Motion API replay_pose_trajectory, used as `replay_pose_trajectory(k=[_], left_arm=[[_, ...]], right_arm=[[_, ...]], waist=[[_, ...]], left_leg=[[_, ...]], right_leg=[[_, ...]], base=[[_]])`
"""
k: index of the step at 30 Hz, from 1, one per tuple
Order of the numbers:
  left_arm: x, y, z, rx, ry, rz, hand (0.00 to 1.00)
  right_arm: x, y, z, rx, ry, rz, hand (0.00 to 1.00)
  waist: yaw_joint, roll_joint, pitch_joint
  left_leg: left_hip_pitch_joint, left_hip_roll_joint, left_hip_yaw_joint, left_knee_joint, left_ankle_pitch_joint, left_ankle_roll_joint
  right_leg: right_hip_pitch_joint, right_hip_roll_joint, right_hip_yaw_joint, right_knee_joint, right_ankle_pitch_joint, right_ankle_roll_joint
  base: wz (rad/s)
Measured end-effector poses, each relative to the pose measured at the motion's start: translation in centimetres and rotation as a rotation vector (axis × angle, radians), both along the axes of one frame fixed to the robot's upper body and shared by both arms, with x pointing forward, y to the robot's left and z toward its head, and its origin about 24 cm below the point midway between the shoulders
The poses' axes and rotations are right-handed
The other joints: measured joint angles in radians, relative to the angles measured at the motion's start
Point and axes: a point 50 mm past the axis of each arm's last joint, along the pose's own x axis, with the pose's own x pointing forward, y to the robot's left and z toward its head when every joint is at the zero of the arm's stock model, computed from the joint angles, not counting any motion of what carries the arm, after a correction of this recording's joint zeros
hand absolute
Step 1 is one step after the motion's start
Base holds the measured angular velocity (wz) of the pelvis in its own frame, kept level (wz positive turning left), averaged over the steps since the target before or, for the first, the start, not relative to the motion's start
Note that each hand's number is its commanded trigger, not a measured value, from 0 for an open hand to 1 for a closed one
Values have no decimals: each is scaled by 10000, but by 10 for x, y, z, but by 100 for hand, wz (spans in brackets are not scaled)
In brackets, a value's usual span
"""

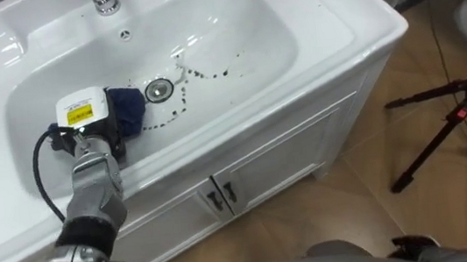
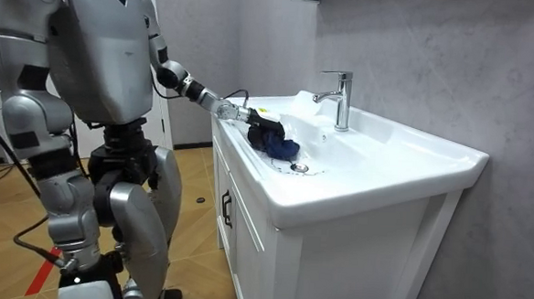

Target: Wipe basin

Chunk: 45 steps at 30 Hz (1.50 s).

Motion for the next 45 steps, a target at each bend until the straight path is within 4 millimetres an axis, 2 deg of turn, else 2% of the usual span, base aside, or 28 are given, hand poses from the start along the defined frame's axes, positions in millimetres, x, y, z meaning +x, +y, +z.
replay_pose_trajectory(k=[1, 3, 7, 13, 17, 20, 22, 26, 30, 33, 37, 41, 45], left_arm=[[2, 2, 1, 61, -89, 20, 100], [5, 10, 7, 335, -444, 115, 100], [15, 16, 15, 326, -949, 307, 100], [26, 11, 19, 100, -1009, 255, 100], [33, 7, 21, -536, -1099, 457, 100], [40, 1, 27, -614, -1117, 269, 100], [42, -3, 27, -680, -1125, 85, 100], [45, -7, 28, -861, -1217, -92, 100], [46, -15, 28, -1682, -1279, 3, 100], [46, -21, 25, -2581, -1345, 271, 100], [46, -32, 21, -3198, -1294, 224, 100], [47, -40, 21, -3422, -1317, -19, 100], [47, -50, 20, -3508, -1268, -268, 100]], right_arm=[[1, 0, 0, 34, -35, -81, 0], [1, 1, 0, 144, -119, -328, 0], [0, 0, 0, 71, -222, -335, 0], [10, 1, 1, 104, -729, -685, 0], [28, 5, 3, 472, -1473, -1307, 0], [39, 7, 6, 645, -1881, -1402, 0], [43, 7, 7, 778, -2096, -1795, 0], [43, 7, 7, 791, -2244, -1994, 0], [40, 5, 6, 790, -2234, -2006, 0], [36, 5, 5, 813, -2066, -2038, 0], [34, 5, 5, 805, -1970, -2050, 0], [35, 7, 4, 1044, -1966, -1990, 0], [36, 11, 4, 1240, -1966, -2030, 0]], waist=[[-4, -55, 10], [-18, -181, -54], [-45, -299, -45], [-84, -179, 33], [-288, -51, 114], [-337, 23, 141], [-582, 68, 132], [-810, 138, 150], [-1138, 333, 164], [-1201, 417, 158], [-1315, 385, 179], [-1367, 300, 227], [-1418, 236, 241]], left_leg=[[-50, 6, 1, 5, 4, -4], [-285, 39, 5, 41, 16, -21], [-534, 88, 23, 116, 23, -32], [-666, 148, 45, 198, 23, -33], [-744, 134, 58, 198, 31, -20], [-859, 127, 174, 203, 45, -1], [-944, 126, 192, 211, 46, 0], [-980, 146, 281, 195, 46, 0], [-954, 170, 598, 158, 45, -1], [-801, 182, 829, 47, 46, -1], [-650, 184, 1069, -21, 48, -1], [-646, 145, 1090, 1, 53, 9], [-670, 108, 1098, 19, 65, 30]], right_leg=[[-63, 23, 50, -6, 27, -6], [-303, 69, 99, -8, 116, -47], [-458, 97, 94, -44, 221, -76], [-469, 85, 84, -326, 396, -94], [-488, 77, 85, -364, 433, -61], [-621, 73, 126, -355, 460, -38], [-679, 69, 125, -357, 462, -34], [-741, 71, 146, -362, 492, -42], [-750, 76, 239, -376, 504, -32], [-717, 95, 408, -357, 505, -29], [-665, 99, 488, -351, 500, -20], [-744, 77, 585, -304, 476, 23], [-861, 95, 587, -142, 415, 50]], base=[[-15], [-15], [-3], [-1], [4], [-5], [0], [-6], [-7], [-16], [-7], [-2], [2]])
